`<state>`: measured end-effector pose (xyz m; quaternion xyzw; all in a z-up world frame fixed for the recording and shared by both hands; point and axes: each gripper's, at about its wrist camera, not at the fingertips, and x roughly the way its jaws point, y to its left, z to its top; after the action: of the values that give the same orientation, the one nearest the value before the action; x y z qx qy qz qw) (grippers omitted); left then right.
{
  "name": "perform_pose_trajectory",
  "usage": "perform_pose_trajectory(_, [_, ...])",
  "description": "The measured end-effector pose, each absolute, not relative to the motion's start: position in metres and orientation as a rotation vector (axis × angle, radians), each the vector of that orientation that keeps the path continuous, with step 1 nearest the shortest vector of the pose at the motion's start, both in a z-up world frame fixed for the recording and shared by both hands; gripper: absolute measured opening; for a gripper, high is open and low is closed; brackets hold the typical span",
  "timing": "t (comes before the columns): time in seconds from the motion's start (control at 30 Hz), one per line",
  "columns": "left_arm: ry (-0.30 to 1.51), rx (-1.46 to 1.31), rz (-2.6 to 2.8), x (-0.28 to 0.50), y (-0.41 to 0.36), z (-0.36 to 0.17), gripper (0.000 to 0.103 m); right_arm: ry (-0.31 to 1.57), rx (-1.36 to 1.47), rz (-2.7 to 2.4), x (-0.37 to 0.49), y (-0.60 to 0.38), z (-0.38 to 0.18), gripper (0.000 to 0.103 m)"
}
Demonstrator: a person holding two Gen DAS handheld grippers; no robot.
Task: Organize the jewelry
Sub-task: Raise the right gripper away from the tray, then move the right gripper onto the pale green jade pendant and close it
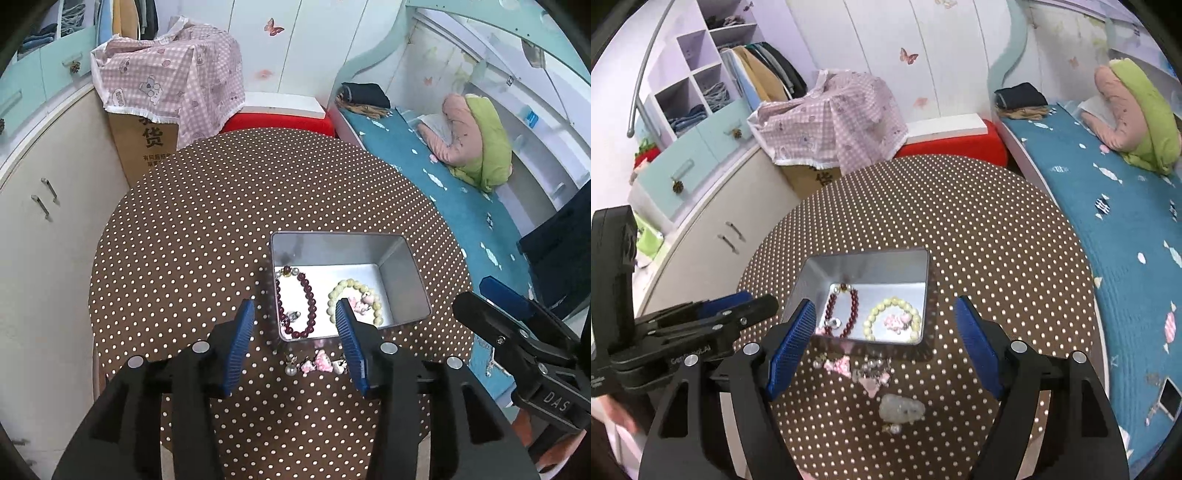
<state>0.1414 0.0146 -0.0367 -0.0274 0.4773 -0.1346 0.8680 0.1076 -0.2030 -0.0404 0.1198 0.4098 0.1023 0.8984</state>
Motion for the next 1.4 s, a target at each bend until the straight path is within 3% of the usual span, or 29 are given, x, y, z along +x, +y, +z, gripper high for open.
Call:
perform_pose_trajectory(0.37, [1.04, -0.042, -0.266, 0.12, 0.026, -0.062, 0.056, 0.938, 0.262, 0.178, 0.079, -0.217, -0.072, 0.082])
perform_pose_trajectory(0.5, [1.066, -0.043, -0.247, 0.113, 0.032, -0.075, 0.064, 0.973, 0.26, 0.157, 0.069, -0.219, -0.091, 0.082])
perform_pose_trajectory(1.03, [1.154, -0.027, -0.121, 0.083, 0.046, -0.131, 0.064, 0.8, 0.205, 0.162, 0.04, -0.19, -0.138, 0.082])
perform_pose_trajectory(1.4, [0.99, -0.046, -0.092, 0.058, 0.045, -0.14, 0.065, 0.765, 0.219, 0.07, 0.044, -0.173, -0.161, 0.082])
